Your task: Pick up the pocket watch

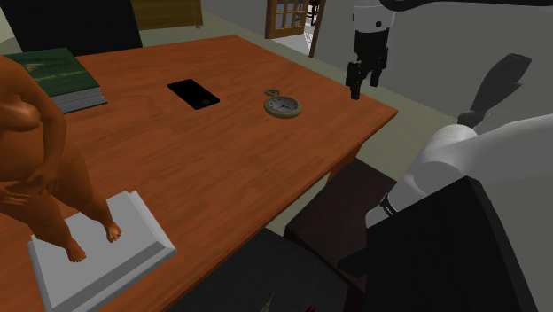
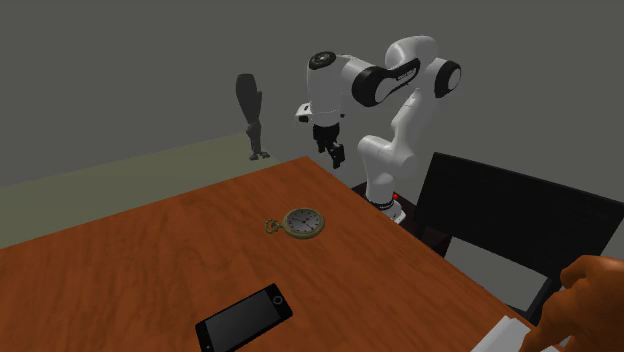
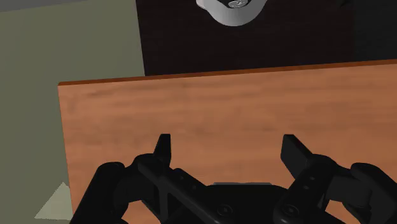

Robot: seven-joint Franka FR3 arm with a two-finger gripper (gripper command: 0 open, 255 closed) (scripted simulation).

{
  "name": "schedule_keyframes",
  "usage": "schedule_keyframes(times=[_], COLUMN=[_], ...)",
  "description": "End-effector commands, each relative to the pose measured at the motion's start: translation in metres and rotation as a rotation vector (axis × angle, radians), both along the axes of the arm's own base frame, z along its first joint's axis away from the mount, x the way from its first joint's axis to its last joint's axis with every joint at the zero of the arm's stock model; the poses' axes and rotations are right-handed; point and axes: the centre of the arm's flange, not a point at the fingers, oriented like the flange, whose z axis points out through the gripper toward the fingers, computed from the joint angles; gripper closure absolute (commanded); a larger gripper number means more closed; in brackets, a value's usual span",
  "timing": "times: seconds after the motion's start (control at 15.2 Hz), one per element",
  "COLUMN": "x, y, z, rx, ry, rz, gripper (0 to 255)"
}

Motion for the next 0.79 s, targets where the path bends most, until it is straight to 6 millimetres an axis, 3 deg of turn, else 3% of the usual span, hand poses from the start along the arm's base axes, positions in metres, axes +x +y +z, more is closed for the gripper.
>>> schedule_keyframes(times=[0.0, 0.73], x=[0.0, 0.121], y=[0.0, 0.04], z=[0.0, -0.03], rx=[0.0, 0.075], ry=[0.0, -0.072], rz=[0.0, -0.17], gripper=[0, 0])
